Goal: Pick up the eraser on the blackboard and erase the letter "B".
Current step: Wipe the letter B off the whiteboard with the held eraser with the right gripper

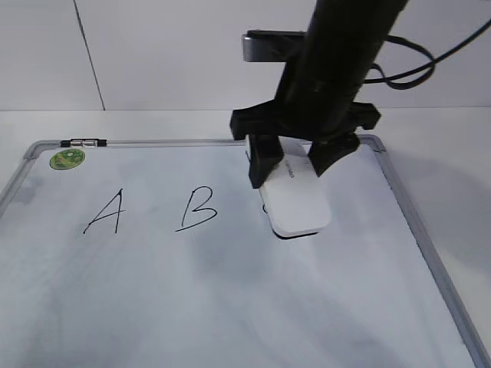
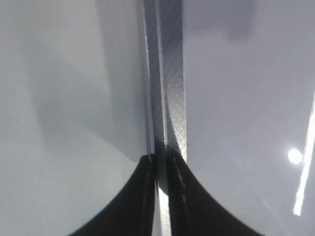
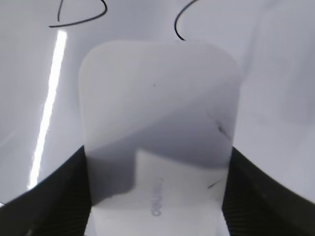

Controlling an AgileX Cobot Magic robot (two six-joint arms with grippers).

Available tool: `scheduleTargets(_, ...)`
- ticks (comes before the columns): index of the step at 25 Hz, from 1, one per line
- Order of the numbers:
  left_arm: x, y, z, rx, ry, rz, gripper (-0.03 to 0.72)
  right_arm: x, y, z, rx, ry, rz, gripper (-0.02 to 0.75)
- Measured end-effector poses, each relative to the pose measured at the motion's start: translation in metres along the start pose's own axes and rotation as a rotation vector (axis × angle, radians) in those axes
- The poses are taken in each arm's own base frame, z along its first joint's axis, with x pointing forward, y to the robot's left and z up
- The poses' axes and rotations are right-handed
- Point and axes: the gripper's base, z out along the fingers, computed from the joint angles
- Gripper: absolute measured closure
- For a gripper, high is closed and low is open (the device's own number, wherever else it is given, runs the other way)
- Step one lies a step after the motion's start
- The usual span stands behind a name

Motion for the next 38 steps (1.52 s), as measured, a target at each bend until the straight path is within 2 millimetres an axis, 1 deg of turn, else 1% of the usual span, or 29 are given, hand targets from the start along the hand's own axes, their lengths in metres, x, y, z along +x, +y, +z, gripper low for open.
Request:
scheduleTargets(2, 0.000, 0.000, 0.000, 0.000, 0.000, 0.000, 0.650, -0.011, 0.011, 0.009, -0.007, -0.002, -0.027, 0.223)
scheduleTargets(6, 0.000, 0.000, 0.000, 0.001, 0.002, 0.000, 0.650, -0.030, 0.032, 0.038, -0.013, 0.018, -0.081, 0.223)
scheduleTargets(8, 0.000, 0.000, 0.000, 0.002, 0.003, 0.000, 0.650, -0.038, 0.039, 0.055, -0.013, 0.031, -0.102, 0.223)
scheduleTargets(9, 0.000, 0.000, 0.000, 0.002, 0.003, 0.000, 0.650, -0.043, 0.043, 0.060, -0.020, 0.029, -0.112, 0.223)
scheduleTargets(12, 0.000, 0.000, 0.000, 0.002, 0.004, 0.000, 0.650, -0.055, 0.048, 0.082, -0.036, 0.040, -0.121, 0.223)
scheduleTargets(16, 0.001, 0.000, 0.000, 0.004, 0.008, 0.000, 0.650, -0.065, 0.053, 0.097, -0.062, 0.042, -0.113, 0.223)
scheduleTargets(22, 0.000, 0.000, 0.000, 0.003, 0.007, 0.000, 0.650, -0.066, 0.053, 0.119, -0.066, 0.080, -0.110, 0.223)
scheduleTargets(28, 0.000, 0.000, -0.001, 0.004, 0.007, -0.001, 0.650, -0.066, 0.055, 0.126, -0.060, 0.089, -0.127, 0.223)
scheduleTargets(38, 0.001, -0.001, 0.000, 0.007, 0.018, -0.001, 0.650, -0.057, 0.078, 0.138, 0.018, 0.087, -0.278, 0.223)
